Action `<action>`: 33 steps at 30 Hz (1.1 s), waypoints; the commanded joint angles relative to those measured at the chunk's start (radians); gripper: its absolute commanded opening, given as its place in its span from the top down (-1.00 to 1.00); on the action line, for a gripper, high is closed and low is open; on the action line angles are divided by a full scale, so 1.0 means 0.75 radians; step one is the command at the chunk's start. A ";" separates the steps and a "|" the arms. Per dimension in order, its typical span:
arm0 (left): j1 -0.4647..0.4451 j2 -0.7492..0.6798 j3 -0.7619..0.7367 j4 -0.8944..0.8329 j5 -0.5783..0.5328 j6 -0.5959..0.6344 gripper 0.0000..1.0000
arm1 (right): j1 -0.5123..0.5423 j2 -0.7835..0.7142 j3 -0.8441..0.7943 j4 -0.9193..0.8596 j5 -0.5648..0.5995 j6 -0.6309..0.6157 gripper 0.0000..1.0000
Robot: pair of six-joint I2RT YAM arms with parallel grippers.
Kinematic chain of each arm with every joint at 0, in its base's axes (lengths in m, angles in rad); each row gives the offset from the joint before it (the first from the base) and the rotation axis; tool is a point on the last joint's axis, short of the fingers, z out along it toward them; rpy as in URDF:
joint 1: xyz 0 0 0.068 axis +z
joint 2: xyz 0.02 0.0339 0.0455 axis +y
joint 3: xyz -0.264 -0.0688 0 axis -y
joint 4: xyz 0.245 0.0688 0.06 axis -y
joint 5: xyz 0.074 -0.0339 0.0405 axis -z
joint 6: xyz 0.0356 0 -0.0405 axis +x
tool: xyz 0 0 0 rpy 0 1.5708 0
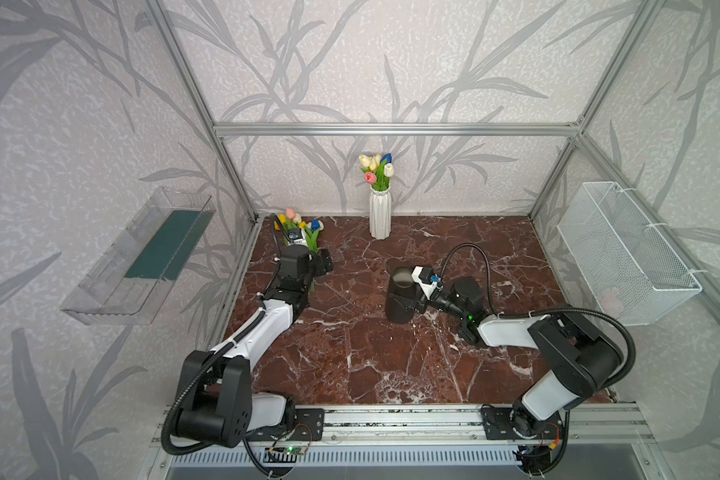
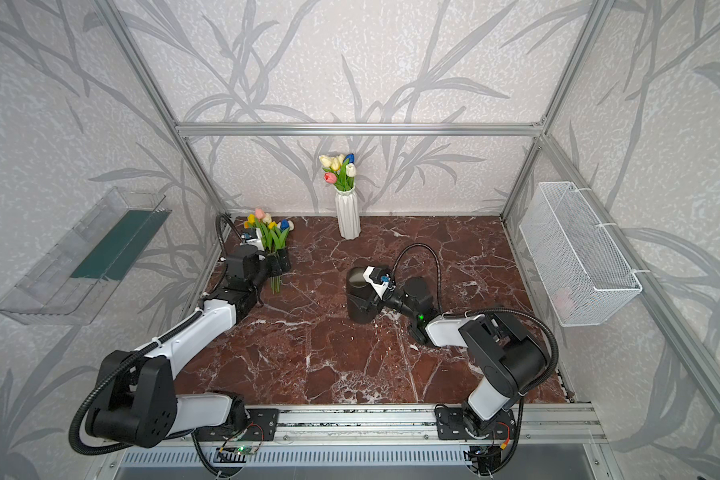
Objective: Arrange the flowers into the vase
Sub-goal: 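Release the black cup and withdraw the right gripper while left gripper reaches tulips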
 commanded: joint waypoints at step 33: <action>0.131 1.212 1.444 -1.380 0.132 0.209 0.43 | 0.118 -1.103 -0.632 -0.225 0.323 0.094 -0.98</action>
